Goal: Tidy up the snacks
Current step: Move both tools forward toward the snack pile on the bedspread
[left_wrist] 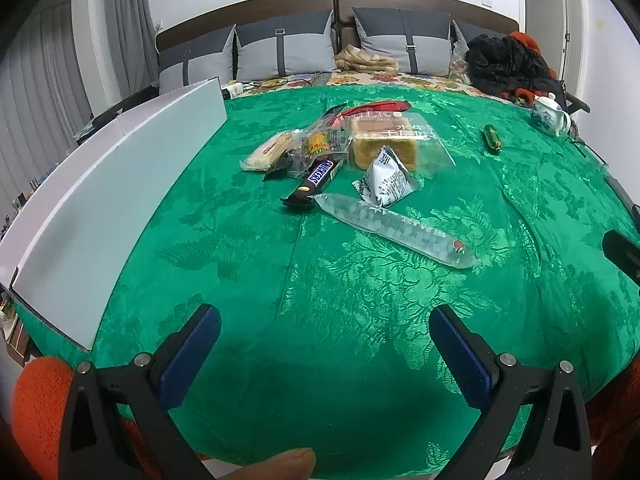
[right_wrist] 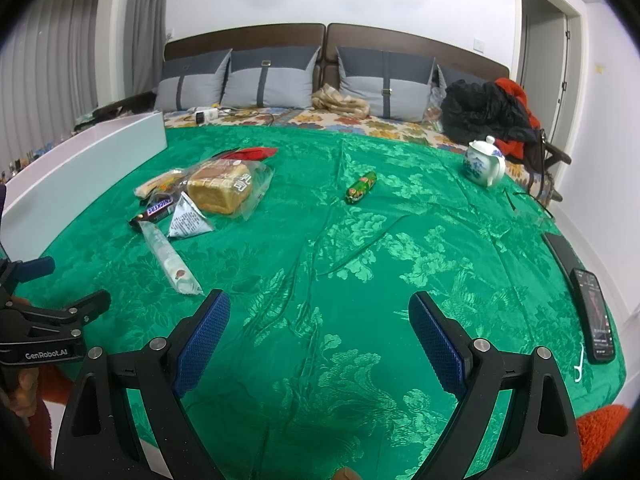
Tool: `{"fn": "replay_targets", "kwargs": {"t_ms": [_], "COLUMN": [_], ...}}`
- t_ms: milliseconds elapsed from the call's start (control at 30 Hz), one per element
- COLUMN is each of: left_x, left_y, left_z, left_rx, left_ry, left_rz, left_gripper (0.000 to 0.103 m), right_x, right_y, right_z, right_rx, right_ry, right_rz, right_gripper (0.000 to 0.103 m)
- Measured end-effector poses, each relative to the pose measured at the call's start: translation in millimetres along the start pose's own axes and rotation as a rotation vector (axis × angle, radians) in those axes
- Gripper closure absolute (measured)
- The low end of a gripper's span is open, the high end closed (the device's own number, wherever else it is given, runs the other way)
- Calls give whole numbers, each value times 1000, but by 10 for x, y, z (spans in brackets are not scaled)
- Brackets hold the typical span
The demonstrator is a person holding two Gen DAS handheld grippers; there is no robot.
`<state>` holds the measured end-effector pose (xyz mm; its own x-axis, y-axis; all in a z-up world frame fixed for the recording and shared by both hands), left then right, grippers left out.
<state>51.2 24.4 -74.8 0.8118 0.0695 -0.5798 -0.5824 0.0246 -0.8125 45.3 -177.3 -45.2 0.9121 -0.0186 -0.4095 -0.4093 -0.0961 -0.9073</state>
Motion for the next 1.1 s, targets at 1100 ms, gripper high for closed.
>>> {"fn": "replay_targets", "kwargs": {"t_ms": [1100], "left_x": [144], "left_y": [97], "left_z": [89], "left_rx": [-34], "left_ry": [-12], "left_rz": [70], "left_gripper": [0], "right_x": [21], "right_y": [12], "right_z": [17], "right_rx": [1], "right_ry": [-3], "right_rz": [3], "right_gripper": [10]}}
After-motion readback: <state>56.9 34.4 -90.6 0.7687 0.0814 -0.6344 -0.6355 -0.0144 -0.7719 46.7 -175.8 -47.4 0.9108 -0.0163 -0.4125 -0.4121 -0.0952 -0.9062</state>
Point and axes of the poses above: each gripper's, at about its wrist camera, not at the fingertips, and x roughly the way its jaws point, z to its left, y to its underside, the point moved 5 cm from there along x, roughly the way its jaws point, and after that the axes turned 11 degrees about -z, right-handed, at the moved point
